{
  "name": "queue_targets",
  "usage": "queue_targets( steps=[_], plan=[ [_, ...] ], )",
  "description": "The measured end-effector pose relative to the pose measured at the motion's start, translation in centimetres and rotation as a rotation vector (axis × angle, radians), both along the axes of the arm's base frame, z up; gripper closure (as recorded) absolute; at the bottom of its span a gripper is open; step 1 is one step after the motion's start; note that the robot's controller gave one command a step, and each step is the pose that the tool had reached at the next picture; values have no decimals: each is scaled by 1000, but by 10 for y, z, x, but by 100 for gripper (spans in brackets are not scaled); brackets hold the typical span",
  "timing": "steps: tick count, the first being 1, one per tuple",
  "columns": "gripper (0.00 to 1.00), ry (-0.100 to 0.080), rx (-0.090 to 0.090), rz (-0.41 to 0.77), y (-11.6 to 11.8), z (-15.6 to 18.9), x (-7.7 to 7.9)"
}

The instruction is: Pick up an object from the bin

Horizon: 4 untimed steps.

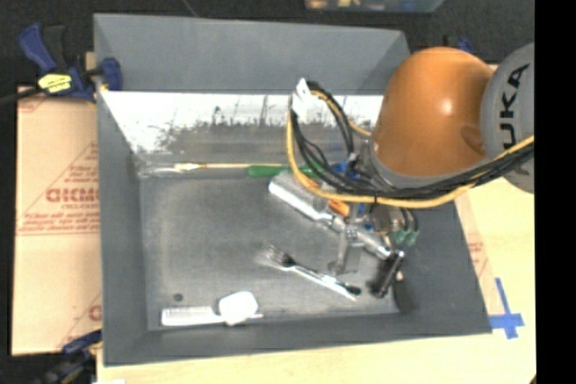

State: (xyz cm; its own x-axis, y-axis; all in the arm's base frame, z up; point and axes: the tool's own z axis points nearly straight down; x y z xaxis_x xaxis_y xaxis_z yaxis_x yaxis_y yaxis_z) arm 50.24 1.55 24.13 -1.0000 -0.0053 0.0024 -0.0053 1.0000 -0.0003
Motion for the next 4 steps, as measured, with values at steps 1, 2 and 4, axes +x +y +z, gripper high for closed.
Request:
queue_targets(
  steps=[1,2,4],
  plan=[
    [0,-6,1,-1,0,2,1],
    [0,-12,1,-136,-26,-135,-22],
    [0,-10,0,-172,-29,-163,-25]
  ],
)
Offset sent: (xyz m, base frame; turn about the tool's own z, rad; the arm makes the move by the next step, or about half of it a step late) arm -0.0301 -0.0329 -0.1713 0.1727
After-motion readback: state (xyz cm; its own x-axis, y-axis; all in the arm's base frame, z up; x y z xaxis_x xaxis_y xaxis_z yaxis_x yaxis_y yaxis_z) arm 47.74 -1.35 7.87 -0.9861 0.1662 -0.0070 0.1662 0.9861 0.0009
